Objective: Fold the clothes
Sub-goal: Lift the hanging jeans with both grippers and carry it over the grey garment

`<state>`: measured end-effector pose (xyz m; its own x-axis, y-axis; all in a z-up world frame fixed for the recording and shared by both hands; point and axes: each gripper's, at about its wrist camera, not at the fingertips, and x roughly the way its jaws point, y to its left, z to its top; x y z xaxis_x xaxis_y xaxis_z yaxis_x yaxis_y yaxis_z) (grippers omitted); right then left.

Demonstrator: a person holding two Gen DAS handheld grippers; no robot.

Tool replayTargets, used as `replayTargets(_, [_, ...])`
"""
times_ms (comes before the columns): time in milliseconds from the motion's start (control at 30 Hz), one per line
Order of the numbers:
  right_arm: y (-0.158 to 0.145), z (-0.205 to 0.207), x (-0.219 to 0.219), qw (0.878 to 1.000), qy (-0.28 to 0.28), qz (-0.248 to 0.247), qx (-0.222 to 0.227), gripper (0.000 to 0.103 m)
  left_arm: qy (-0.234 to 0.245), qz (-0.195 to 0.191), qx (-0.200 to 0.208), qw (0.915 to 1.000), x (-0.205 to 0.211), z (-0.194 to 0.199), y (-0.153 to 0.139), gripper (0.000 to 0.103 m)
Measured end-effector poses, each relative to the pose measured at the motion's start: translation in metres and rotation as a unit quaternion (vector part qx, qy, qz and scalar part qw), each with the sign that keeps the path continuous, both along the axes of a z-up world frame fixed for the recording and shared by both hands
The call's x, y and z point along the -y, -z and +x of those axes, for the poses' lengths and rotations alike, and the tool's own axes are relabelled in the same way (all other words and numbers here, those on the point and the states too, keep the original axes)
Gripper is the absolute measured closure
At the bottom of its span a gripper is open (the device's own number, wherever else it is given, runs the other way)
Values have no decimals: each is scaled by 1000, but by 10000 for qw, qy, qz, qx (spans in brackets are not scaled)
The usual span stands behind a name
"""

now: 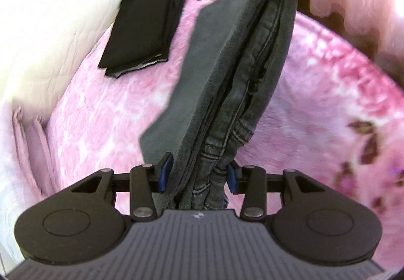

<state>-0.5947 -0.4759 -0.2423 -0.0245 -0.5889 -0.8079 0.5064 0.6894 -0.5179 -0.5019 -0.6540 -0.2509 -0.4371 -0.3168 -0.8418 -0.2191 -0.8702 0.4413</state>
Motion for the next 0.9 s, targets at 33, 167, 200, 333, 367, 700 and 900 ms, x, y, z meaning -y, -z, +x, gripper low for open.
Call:
replayTargets(33, [-12, 3, -4, 9999, -83, 76, 34, 82, -65, 51, 37, 10000, -4, 8, -11, 65])
replayTargets(167, [-58, 20, -19, 9990, -314, 229, 202, 82, -258, 232, 163, 9993, -18, 39, -51, 66])
replayTargets(200, [-68, 23, -18, 9987, -351, 263, 271, 83, -305, 232, 159, 9991, -21, 45, -60, 66])
replayTargets(333, [-101, 38, -32, 9979, -479, 267, 355, 83, -435, 133, 108, 9989, -36, 68, -92, 66])
replayTargets(367, [-108, 40, -40, 9979, -521, 211, 330, 83, -464, 80, 63, 9989, -41, 74, -101, 66])
replayTargets(700, [-168, 39, -74, 9974, -574, -250, 344, 83, -513, -329, -213, 9979, -70, 79, -161, 66])
replayTargets(900, [-173, -10, -52, 9961, -735, -320, 377, 83, -570, -386, -221, 9974, -60, 27, -171, 65])
